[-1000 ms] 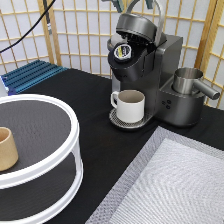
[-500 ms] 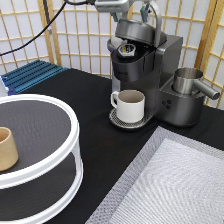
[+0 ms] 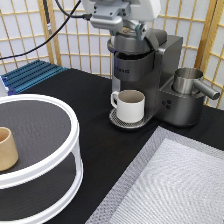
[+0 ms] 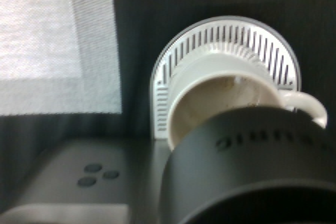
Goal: Make coffee
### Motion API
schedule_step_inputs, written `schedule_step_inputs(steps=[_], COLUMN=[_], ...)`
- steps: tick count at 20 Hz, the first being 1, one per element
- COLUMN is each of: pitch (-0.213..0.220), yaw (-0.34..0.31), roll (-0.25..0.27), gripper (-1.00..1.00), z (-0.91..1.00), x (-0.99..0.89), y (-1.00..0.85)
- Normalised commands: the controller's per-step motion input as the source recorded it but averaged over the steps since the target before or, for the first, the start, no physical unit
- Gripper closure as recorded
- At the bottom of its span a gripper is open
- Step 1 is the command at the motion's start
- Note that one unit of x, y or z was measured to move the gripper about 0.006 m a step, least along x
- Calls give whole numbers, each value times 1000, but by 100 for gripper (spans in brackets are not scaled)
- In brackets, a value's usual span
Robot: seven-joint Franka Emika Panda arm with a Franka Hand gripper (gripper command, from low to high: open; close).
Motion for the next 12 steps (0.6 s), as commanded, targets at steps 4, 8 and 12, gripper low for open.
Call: schedule_step_inputs(steps=[4,8,12], pitch=[58,70,-38], yaw=[-70,-114,-139], roll=[-3,10,0], gripper=[-100,-100,-100], z=[125,964,970], x=[-210,-291,-476], y=[-334,-357,114])
